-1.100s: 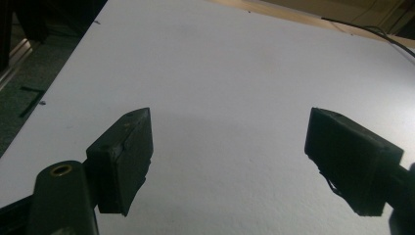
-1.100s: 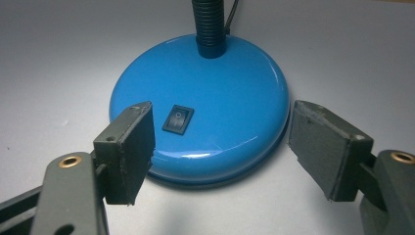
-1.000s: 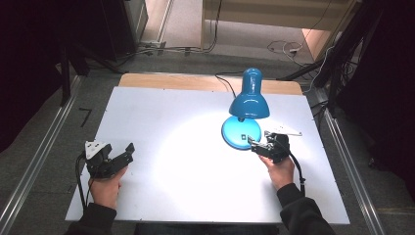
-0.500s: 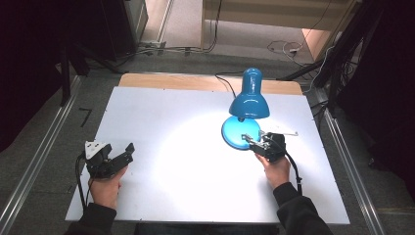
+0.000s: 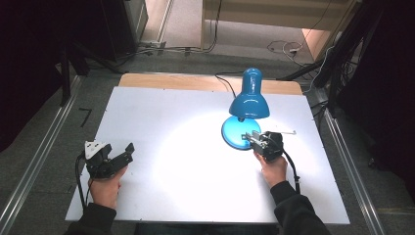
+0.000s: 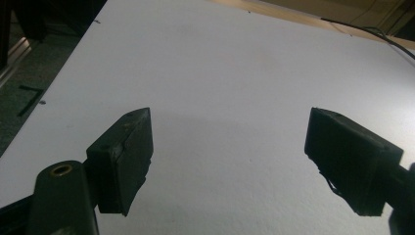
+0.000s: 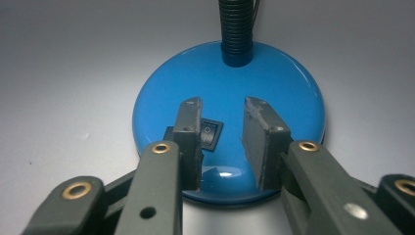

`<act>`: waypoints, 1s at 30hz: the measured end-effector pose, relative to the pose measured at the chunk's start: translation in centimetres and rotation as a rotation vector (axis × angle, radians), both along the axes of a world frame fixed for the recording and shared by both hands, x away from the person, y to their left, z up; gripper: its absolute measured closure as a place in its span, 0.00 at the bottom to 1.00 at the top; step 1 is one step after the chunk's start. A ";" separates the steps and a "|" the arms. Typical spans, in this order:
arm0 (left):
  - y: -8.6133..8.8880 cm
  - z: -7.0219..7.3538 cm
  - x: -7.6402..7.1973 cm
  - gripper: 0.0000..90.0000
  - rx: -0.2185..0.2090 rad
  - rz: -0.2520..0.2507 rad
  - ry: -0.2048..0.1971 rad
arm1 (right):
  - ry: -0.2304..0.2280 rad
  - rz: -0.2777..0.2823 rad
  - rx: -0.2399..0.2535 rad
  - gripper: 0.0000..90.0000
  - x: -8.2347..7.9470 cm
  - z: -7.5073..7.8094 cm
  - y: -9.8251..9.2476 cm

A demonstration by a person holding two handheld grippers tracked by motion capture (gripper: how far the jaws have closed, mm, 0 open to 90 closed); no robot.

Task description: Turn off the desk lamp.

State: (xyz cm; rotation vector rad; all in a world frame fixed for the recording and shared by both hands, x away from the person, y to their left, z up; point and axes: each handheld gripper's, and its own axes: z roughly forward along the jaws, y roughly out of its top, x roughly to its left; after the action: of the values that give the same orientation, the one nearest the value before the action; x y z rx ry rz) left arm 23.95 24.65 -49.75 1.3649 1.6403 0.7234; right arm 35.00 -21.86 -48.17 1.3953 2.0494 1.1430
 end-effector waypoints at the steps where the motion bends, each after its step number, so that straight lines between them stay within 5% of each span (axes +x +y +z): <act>1: 0.0 0.0 0.0 0.21 0.000 0.000 0.000 | 0.001 0.000 0.001 0.79 0.0 0.0 0.0; 7: 0.0 0.0 0.0 0.21 -0.001 0.000 0.000 | 0.002 0.009 0.002 0.96 0.1 -0.1 0.3; 30: 0.0 0.0 0.0 0.21 -0.003 0.000 -0.002 | 0.003 -0.005 -0.001 0.98 0.7 -1.2 1.1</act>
State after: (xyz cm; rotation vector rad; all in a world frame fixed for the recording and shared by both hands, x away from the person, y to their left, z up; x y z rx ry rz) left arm 23.92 24.69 -49.74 1.3619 1.6392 0.7213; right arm 35.67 -20.76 -49.42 1.4015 2.0478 1.1383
